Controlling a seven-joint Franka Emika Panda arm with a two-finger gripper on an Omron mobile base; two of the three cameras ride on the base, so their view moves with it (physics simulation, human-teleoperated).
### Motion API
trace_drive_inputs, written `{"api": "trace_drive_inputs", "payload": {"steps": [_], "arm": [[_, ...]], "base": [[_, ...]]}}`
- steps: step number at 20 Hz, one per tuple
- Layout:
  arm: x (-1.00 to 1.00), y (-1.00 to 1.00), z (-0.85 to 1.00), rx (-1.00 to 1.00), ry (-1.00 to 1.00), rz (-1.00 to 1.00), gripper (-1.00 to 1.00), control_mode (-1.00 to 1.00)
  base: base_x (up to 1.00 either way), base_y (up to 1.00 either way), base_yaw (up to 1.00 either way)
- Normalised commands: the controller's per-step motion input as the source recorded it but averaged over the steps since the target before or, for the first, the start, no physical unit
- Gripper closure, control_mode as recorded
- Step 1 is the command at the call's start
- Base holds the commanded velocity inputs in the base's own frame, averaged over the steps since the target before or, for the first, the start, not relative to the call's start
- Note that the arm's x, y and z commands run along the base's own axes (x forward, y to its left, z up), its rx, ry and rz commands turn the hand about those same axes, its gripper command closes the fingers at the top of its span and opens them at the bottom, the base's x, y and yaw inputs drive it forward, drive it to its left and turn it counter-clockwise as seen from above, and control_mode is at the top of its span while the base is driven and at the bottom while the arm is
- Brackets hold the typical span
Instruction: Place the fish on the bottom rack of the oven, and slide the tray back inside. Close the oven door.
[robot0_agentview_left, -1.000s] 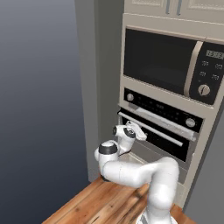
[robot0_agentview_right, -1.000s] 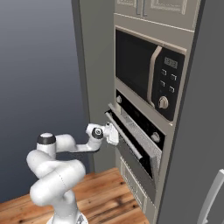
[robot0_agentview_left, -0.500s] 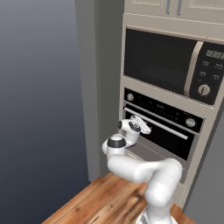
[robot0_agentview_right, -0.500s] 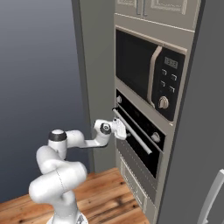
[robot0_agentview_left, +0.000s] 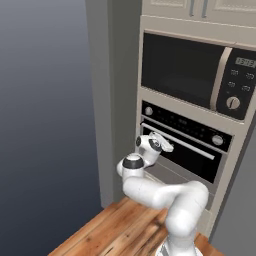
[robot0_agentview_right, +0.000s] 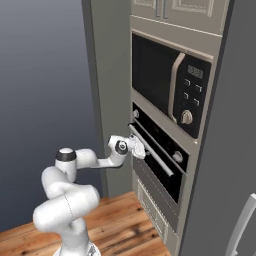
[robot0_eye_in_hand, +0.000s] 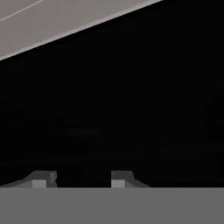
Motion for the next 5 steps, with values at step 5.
{"api": "trace_drive_inputs", "payload": {"steps": [5], "arm": [[0.0, -0.04, 0.0, 0.02, 0.0, 0.0, -1.0, -1.0]], "base": [[0.0, 0.0, 0.0]]}}
